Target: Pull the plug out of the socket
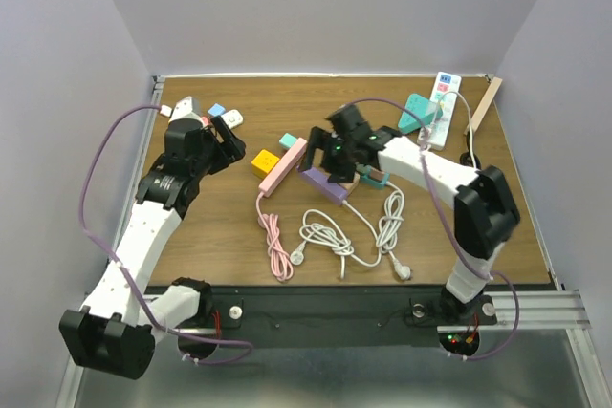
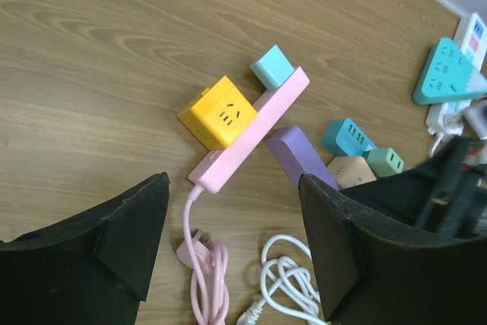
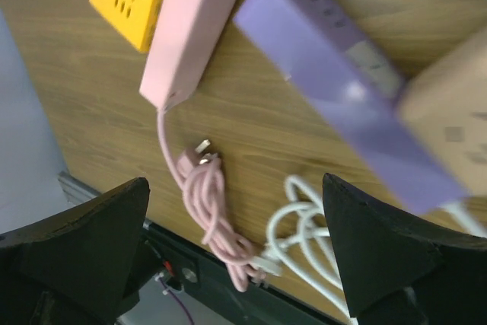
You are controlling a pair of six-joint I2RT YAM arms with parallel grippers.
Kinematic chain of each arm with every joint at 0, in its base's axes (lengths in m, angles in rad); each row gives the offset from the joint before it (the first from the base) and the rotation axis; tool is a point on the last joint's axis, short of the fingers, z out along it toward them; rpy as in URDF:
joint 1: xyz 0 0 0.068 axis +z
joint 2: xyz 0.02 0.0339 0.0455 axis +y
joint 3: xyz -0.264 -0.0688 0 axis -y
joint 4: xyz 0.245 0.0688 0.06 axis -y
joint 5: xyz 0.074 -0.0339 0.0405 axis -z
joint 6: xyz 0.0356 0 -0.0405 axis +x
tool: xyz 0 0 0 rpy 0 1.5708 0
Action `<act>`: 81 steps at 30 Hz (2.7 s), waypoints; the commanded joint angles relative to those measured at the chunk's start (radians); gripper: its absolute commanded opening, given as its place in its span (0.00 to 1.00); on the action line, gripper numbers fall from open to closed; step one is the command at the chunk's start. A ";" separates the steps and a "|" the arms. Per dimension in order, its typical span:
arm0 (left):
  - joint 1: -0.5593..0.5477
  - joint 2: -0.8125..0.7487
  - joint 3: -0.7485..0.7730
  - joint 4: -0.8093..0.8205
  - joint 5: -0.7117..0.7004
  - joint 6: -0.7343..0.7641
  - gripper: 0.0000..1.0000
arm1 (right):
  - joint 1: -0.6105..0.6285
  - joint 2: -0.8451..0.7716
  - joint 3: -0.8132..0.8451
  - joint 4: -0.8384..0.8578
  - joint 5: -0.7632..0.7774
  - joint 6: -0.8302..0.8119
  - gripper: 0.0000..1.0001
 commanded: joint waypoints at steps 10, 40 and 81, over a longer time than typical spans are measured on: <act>0.009 -0.239 -0.022 -0.143 -0.107 -0.043 0.82 | 0.158 0.316 0.406 -0.093 0.273 0.324 1.00; 0.010 -0.363 -0.131 -0.224 -0.087 -0.029 0.85 | 0.134 0.637 0.613 -0.347 0.455 0.520 0.78; 0.009 -0.007 -0.132 0.222 0.496 0.126 0.99 | 0.134 0.079 0.128 -0.029 -0.421 -0.483 0.00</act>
